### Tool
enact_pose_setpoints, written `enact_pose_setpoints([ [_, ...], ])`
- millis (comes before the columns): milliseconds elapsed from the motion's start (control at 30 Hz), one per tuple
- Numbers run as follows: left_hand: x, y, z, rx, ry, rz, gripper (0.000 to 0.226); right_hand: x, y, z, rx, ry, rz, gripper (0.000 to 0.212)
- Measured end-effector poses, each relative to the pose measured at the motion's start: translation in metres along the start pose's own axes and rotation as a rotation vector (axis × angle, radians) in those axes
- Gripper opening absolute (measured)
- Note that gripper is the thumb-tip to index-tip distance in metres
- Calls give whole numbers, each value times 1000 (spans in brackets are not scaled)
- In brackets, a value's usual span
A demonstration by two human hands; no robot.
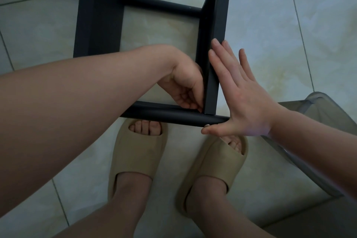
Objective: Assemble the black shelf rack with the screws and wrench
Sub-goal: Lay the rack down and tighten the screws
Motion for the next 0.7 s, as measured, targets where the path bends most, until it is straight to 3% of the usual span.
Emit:
enact_pose_setpoints([
  [700, -2, 0, 3, -30, -43, 16, 15, -1, 0, 0, -3, 7, 2, 137],
])
Point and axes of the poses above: each hand's wrist, its own y-axis towards the middle knuckle, its own x-axis out of the back of the hand, z = x × y, the point moved 9 cm from there along y, towards the middle knuckle, and after that the axes turned 13 degrees about z, right-handed, at the moved point
